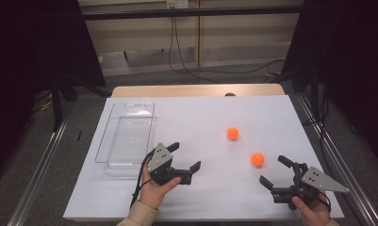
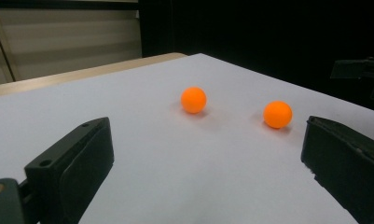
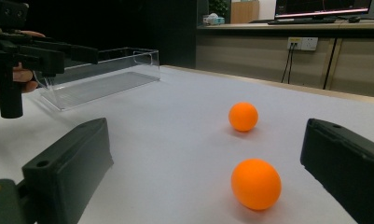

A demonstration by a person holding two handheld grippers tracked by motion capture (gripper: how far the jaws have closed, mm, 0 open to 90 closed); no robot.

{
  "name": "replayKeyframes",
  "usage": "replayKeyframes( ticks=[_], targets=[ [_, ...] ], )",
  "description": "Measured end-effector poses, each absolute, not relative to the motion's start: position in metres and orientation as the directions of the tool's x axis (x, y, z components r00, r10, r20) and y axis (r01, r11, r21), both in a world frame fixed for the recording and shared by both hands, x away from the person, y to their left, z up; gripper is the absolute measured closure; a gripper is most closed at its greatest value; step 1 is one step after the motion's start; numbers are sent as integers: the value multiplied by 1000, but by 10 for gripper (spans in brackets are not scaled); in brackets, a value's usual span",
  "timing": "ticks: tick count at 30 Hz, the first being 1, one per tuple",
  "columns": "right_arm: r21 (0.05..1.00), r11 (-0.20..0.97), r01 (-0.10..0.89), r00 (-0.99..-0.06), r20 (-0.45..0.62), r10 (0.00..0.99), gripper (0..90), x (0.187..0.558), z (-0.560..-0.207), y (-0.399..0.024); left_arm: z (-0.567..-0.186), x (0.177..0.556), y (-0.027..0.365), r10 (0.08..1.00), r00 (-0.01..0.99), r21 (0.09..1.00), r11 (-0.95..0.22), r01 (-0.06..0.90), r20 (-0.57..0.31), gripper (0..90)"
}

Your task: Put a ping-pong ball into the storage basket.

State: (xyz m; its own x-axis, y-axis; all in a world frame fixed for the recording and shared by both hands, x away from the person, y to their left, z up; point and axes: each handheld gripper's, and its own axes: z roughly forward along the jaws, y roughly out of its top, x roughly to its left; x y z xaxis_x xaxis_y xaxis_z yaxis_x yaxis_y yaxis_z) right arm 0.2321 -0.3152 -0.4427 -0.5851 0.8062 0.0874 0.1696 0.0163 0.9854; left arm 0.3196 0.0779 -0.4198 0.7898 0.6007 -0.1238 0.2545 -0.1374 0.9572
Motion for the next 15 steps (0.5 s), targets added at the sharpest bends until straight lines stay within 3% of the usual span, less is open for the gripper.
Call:
replayKeyframes(
  ticks=[15],
  targets=[
    [986,13,168,-587,89,805,14,233,-442,-315,-423,324,65,583,803,955,-154,254,-119,23]
  ],
)
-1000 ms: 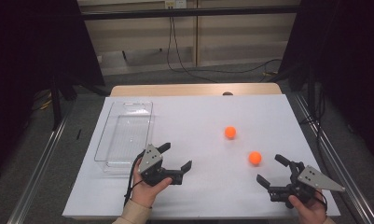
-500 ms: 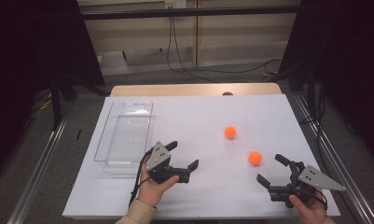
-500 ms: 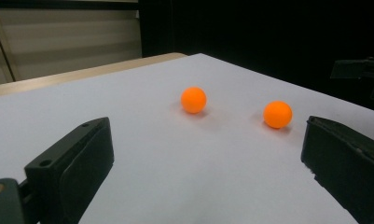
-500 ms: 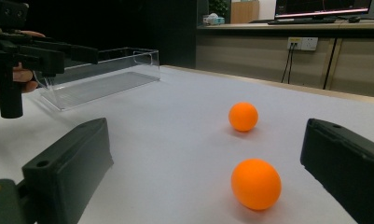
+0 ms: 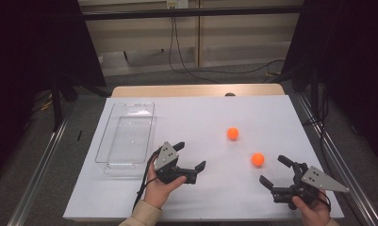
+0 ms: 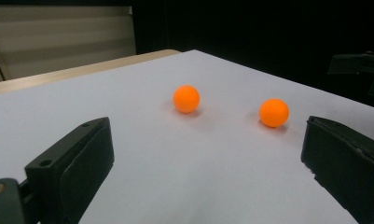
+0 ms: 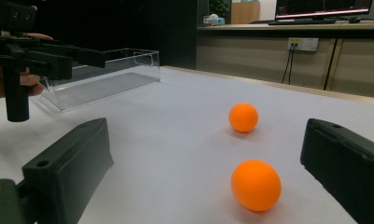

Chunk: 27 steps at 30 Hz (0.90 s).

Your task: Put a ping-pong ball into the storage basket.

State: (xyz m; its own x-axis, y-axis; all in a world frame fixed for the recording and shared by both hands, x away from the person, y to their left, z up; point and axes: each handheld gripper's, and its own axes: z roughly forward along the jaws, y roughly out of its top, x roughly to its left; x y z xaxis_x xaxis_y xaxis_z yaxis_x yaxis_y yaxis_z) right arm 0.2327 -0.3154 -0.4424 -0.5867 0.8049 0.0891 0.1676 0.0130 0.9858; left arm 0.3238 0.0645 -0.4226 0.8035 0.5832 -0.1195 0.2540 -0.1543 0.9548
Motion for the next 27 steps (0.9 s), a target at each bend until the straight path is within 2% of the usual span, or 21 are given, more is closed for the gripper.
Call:
replayKeyframes(
  ticks=[27],
  targets=[
    [985,13,171,-588,91,804,15,233,-443,-315,-429,330,37,550,827,946,-193,260,-115,25]
  ],
)
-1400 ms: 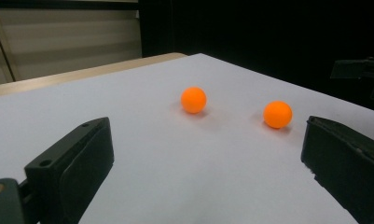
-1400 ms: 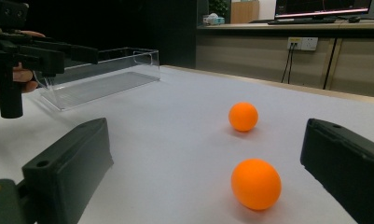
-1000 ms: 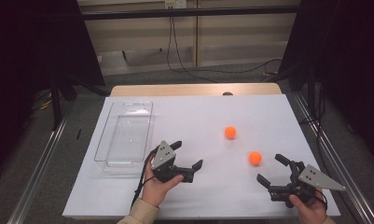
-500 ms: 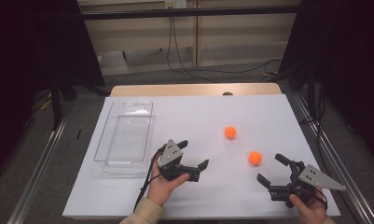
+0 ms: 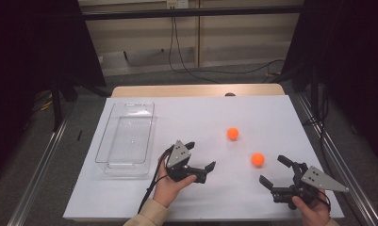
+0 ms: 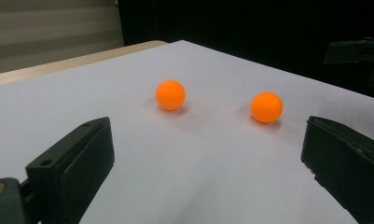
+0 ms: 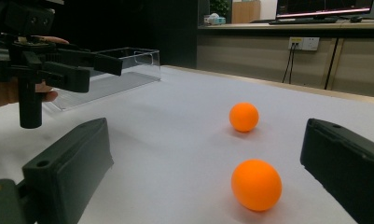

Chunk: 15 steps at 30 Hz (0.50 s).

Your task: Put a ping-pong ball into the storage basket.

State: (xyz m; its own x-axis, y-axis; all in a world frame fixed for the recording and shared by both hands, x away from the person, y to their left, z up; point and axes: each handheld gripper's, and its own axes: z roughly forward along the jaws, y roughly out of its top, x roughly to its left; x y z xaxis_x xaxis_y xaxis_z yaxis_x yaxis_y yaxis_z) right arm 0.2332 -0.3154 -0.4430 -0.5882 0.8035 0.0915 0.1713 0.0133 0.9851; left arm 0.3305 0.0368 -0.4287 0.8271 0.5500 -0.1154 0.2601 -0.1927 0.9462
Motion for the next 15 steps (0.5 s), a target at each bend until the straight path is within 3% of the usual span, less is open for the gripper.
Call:
replayKeyframes(
  ticks=[15],
  targets=[
    [985,13,174,-592,94,801,18,233,-443,-316,-430,333,25,539,835,946,-200,256,-112,26]
  ],
)
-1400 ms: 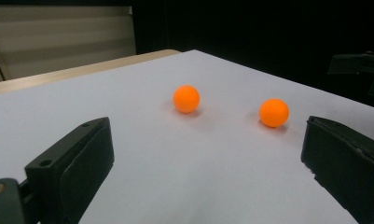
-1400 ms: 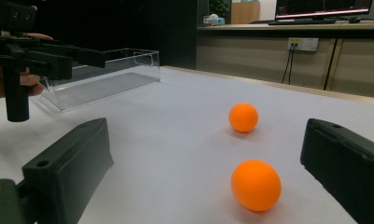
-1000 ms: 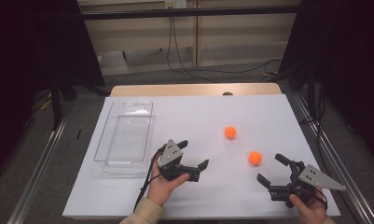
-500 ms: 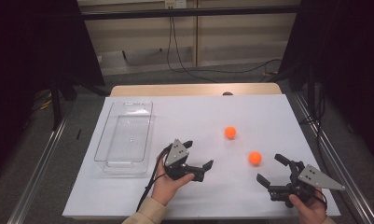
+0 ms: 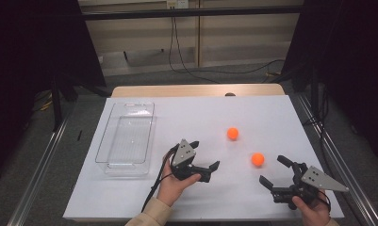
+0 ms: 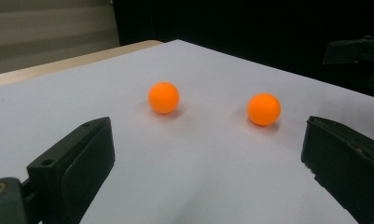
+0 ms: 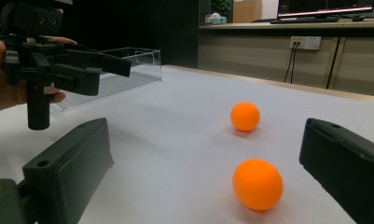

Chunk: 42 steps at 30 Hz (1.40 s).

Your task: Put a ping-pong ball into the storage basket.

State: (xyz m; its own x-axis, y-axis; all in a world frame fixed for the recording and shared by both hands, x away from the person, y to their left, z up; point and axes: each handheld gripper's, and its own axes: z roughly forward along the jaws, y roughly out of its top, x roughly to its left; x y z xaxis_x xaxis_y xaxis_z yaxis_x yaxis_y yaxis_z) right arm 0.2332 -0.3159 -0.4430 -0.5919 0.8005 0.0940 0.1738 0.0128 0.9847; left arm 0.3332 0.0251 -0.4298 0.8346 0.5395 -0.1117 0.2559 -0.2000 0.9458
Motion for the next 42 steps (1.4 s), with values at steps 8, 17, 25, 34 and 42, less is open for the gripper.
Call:
replayKeyframes(
  ticks=[8,17,25,34,42],
  targets=[
    [985,16,170,-595,90,799,19,233,-443,-315,-430,334,22,541,835,946,-205,253,-106,27],
    [985,14,170,-594,91,799,19,233,-443,-315,-432,336,16,528,842,938,-224,264,-111,27],
    [986,15,168,-595,90,799,20,232,-442,-315,-432,337,8,513,851,932,-243,269,-113,26],
    [984,22,175,-586,87,806,19,233,-442,-316,-433,338,1,506,855,931,-251,266,-108,26],
    [983,29,184,-576,84,813,17,234,-442,-316,-435,338,-2,495,862,928,-261,266,-108,26]
  ],
)
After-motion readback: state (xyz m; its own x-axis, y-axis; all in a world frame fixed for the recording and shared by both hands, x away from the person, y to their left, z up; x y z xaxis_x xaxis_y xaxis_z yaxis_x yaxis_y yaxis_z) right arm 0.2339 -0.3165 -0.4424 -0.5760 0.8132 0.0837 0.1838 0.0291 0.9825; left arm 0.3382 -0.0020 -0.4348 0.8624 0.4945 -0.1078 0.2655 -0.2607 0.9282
